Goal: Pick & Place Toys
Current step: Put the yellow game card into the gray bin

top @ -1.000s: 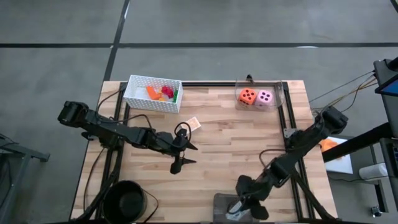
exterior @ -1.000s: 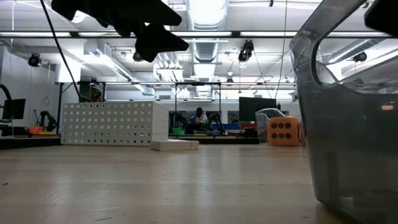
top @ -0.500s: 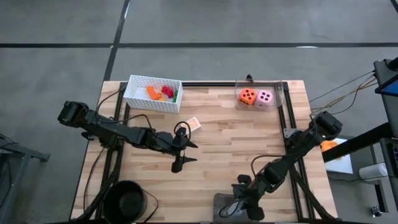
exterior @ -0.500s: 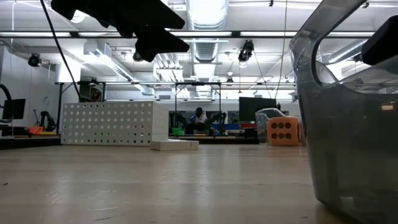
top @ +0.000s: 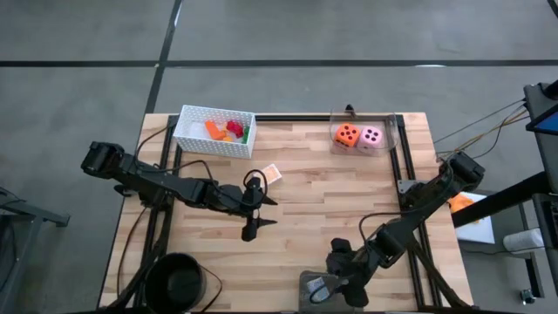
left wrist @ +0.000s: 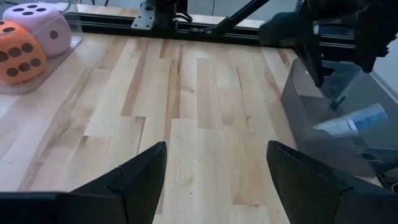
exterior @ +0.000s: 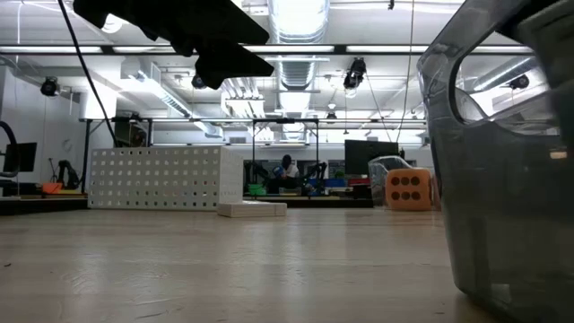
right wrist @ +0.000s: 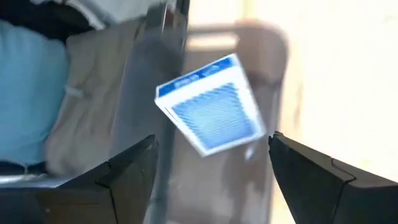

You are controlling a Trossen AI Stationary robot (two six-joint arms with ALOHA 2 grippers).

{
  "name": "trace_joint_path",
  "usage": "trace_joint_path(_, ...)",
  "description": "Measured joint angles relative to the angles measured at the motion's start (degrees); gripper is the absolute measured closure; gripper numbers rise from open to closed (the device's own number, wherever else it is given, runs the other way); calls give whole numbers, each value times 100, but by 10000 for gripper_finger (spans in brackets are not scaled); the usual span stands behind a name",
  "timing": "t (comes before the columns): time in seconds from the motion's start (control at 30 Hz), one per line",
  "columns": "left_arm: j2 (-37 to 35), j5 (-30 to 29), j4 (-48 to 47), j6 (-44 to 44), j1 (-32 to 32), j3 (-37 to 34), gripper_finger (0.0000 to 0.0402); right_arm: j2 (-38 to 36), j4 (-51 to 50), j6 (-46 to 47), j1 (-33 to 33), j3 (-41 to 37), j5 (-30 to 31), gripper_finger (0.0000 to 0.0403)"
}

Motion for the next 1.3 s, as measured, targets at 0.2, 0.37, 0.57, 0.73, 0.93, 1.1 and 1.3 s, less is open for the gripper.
trace_joint_path(0.2, 1, -4, -5, 0, 0, 0, 124, -253, 218, -1156, 178, 139, 1496, 106)
trace_joint_path(0.37, 1, -110, -27, 0, 0, 0, 124, -488, 1768, -2876, 454, -166, 2955, 106)
trace_joint_path(0.57, 12, -312, -44, 0, 0, -16, 124, -543, 4666, -4758, 469, -1025, 2396, 106)
trace_joint_path(0.73, 12, -901, -17, -53, 0, -251, 124, -733, 5760, -5071, 273, -1825, 1932, 106)
trace_joint_path(0.93, 324, -1971, -11, -254, 183, -345, 124, -1414, 6129, -4806, 57, -2867, 1929, 106)
trace_joint_path(1.1, 1004, -1954, -351, -358, 713, -22, 124, -2056, 6274, -4710, 13, -3525, 1943, 106)
trace_joint_path(1.3, 1636, -1822, -1673, -365, 1390, 760, 108, -2538, 6262, -4669, 13, -3953, 1953, 106)
